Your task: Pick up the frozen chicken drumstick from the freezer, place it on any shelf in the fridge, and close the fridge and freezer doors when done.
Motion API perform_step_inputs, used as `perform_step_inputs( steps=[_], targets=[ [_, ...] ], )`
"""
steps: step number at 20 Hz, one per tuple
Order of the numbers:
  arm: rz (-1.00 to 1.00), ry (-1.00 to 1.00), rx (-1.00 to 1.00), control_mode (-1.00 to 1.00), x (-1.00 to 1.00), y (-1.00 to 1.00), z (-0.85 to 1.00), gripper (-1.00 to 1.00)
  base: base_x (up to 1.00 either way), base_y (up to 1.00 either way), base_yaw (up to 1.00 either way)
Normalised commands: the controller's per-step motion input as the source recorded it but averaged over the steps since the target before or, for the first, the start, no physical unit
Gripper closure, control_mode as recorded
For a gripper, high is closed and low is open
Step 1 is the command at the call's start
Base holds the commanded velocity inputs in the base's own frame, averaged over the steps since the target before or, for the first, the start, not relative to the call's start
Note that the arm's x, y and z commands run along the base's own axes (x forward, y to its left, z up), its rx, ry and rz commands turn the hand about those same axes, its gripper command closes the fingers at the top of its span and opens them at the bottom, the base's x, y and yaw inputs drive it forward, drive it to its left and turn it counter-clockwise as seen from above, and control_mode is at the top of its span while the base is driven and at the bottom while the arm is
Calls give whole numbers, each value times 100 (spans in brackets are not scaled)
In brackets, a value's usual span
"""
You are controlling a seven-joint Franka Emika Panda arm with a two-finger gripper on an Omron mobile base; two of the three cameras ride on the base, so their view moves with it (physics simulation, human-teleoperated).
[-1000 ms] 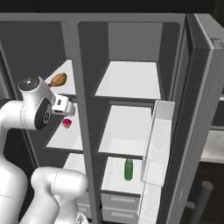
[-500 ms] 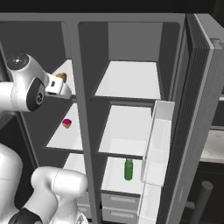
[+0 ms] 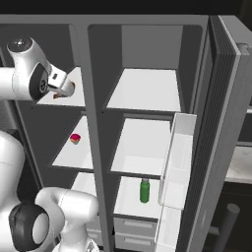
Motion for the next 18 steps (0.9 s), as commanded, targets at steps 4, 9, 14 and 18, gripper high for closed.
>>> perform_step_inputs(
  steps=[4, 9, 14, 18],
  targets=[
    [0, 0, 0, -100, 47, 25, -44, -100, 0, 0, 0],
    [0, 0, -10, -100, 71, 37, -16, -100, 0, 0, 0],
    [0, 6, -6, -100, 71, 15, -20, -100, 0, 0, 0],
    [0, 9, 0, -100, 43, 0, -32, -100, 0, 0, 0]
  ],
)
